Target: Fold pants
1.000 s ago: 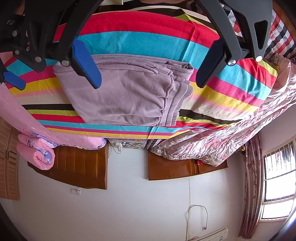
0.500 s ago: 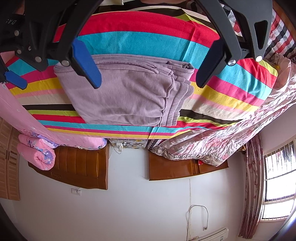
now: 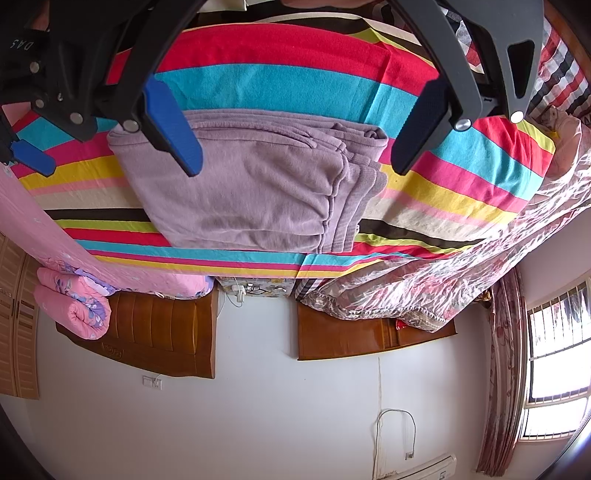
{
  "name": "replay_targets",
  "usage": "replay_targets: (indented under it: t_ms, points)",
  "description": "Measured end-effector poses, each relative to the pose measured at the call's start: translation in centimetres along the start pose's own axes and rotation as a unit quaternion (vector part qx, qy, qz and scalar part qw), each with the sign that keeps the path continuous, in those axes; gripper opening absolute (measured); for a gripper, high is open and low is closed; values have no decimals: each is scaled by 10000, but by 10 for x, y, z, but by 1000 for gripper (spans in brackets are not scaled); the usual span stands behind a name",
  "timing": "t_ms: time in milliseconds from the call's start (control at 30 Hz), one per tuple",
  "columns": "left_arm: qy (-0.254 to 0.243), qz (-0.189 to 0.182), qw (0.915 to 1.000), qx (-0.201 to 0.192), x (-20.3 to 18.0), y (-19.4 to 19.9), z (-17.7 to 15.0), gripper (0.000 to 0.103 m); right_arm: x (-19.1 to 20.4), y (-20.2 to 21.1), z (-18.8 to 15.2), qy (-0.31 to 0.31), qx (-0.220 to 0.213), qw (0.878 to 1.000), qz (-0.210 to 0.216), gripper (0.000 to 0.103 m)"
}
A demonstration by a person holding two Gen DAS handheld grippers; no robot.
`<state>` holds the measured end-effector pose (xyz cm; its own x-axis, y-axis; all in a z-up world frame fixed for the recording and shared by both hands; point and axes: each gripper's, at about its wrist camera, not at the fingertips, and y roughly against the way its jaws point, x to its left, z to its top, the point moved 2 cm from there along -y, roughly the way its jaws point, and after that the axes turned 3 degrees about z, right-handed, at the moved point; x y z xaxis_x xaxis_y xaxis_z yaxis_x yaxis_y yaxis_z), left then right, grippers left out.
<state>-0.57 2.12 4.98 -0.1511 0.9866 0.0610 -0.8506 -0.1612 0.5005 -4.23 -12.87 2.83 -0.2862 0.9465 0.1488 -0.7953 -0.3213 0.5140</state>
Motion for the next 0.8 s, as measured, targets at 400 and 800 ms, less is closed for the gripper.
replay_targets:
  t_ms: [400, 800]
  points:
    - [10, 14, 10000, -23, 0, 1, -2, 102, 2, -2, -2, -6, 21, 10000, 11, 92]
    - [25, 11, 10000, 6, 1, 0, -3, 102, 3, -3, -4, -8, 37, 10000, 22, 92]
